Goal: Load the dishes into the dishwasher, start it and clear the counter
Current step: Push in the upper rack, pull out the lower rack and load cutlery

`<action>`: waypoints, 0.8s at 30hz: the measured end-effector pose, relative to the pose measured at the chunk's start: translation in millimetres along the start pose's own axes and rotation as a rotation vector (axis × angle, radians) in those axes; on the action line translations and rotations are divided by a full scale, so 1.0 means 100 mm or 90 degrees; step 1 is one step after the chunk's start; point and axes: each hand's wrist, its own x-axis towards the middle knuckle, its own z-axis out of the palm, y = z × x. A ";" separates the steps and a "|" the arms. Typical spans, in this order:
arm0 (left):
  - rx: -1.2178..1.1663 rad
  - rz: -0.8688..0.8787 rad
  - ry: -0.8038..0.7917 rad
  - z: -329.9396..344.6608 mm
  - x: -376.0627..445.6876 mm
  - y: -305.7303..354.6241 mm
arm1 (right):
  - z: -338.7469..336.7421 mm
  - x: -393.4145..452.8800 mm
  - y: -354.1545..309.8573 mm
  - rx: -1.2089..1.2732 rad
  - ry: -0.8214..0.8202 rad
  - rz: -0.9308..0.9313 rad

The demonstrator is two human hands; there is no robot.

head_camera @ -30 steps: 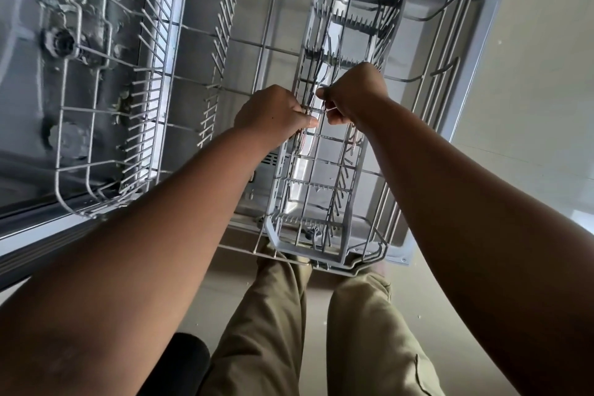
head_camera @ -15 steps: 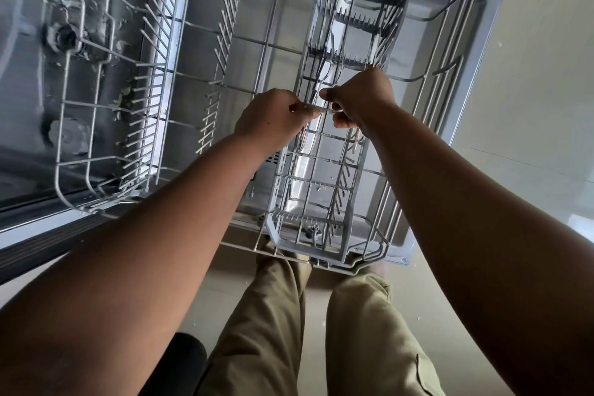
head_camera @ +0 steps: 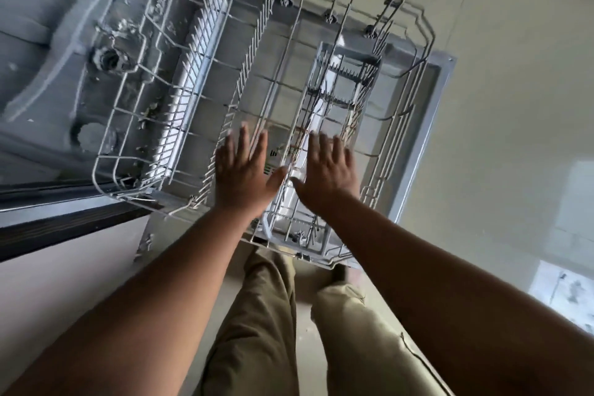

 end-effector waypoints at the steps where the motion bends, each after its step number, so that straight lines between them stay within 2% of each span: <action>1: 0.016 -0.020 -0.021 -0.01 -0.14 -0.04 | -0.02 -0.11 -0.01 -0.029 -0.012 -0.032; 4: 0.044 -0.074 -0.049 -0.15 -0.65 -0.11 | -0.21 -0.49 -0.03 -0.118 -0.027 -0.131; 8: 0.046 -0.093 -0.035 -0.66 -1.26 0.01 | -0.71 -0.93 -0.15 -0.181 -0.025 -0.199; 14: 0.064 -0.065 0.115 -1.85 -2.07 0.23 | -1.55 -1.52 -0.77 -0.245 0.050 -0.352; 18: 0.047 -0.154 0.212 -2.40 -2.78 0.11 | -1.93 -2.03 -1.46 -0.258 0.104 -0.483; 24: 0.060 -0.299 0.353 -2.89 -3.89 -0.50 | -2.35 -2.84 -2.51 -0.288 0.208 -0.683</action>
